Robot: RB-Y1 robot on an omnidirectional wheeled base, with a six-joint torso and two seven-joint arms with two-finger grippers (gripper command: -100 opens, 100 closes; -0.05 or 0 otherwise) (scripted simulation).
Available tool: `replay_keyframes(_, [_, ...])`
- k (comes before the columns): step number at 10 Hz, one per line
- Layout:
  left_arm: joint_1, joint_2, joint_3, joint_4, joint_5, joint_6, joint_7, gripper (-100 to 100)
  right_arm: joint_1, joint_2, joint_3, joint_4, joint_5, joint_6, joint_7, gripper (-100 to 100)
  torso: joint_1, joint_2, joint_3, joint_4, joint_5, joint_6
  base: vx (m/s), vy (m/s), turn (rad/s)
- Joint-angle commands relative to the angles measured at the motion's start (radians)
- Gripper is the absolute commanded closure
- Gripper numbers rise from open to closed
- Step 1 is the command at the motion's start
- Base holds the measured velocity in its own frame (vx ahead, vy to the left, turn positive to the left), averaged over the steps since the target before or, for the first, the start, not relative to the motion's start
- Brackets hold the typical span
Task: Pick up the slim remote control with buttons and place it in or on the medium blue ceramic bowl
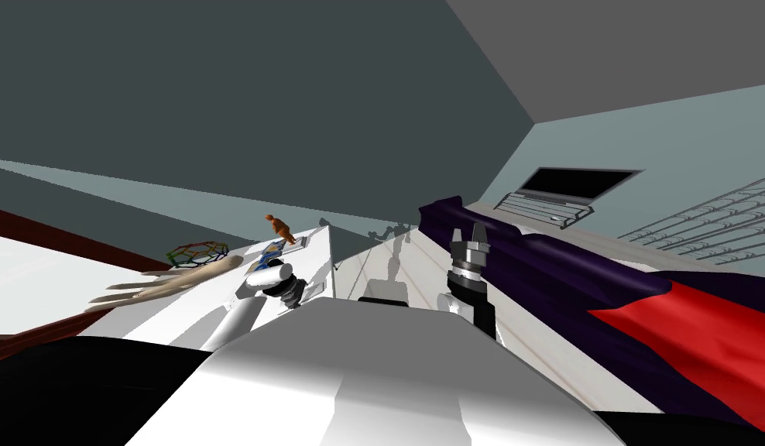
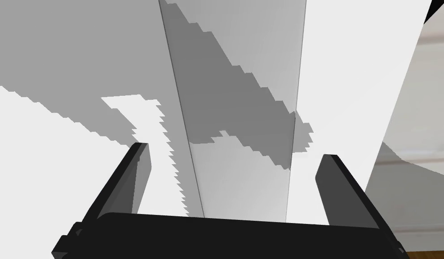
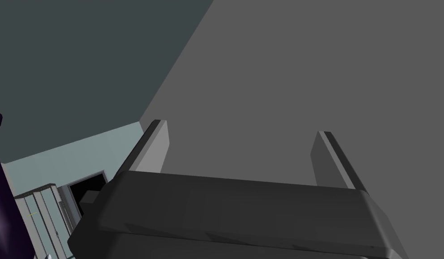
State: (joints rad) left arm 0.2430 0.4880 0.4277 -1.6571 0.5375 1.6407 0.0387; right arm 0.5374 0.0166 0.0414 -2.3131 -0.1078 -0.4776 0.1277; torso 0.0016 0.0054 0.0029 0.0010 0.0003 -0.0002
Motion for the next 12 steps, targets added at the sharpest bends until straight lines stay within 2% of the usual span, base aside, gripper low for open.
replay_keyframes(1, [-0.017,-0.004,-0.01,0.038,-0.013,-0.025,0.005,-100,0.0,0.0,0.0,0.0,0.0,0.0,0.0,0,0.0,0.0,0.0,0.0,0.0,0.0,-0.045,0.011,-0.059])
replay_keyframes(2, [-0.009,-0.003,-0.005,0.017,-0.007,-0.01,0.004,-100,0.0,0.0,0.0,0.0,0.0,0.0,0.0,0,-0.001,-0.001,-0.001,0.0,0.0,0.0,-0.02,0.003,-0.014])
replay_keyframes(3, [-0.01,-0.003,-0.006,0.019,-0.008,-0.012,0.005,100,0.0,0.0,0.0,0.0,0.0,0.0,0.0,0,-0.001,-0.002,-0.001,0.0,0.0,0.0,0.0,0.0,0.0])
replay_keyframes(7, [-0.009,-0.003,-0.005,0.02,-0.007,-0.011,0.006,100,0.0,0.0,0.0,0.0,0.0,0.0,0.0,0,0.0,-0.005,-0.003,-0.001,0.0,0.001,-0.001,0.0,0.003])
replay_keyframes(8, [-0.009,-0.003,-0.006,0.02,-0.007,-0.011,0.006,0,0.0,0.0,0.0,0.0,0.0,0.0,0.0,0,0.0,-0.005,-0.003,-0.001,0.0,0.001,0.0,0.0,0.0])
replay_keyframes(9, [0.005,0.001,0.002,-0.01,0.004,0.005,-0.003,100,0.0,0.0,0.0,0.0,0.0,0.0,0.0,0,0.0,-0.005,-0.003,-0.001,0.0,0.001,0.042,-0.004,0.09])
replay_keyframes(12, [0.033,0.009,0.017,-0.071,0.024,0.043,-0.012,100,0.0,0.0,0.0,0.0,0.0,0.0,0.0,0,-0.002,-0.009,-0.005,-0.001,-0.001,0.0,0.069,-0.015,0.085])
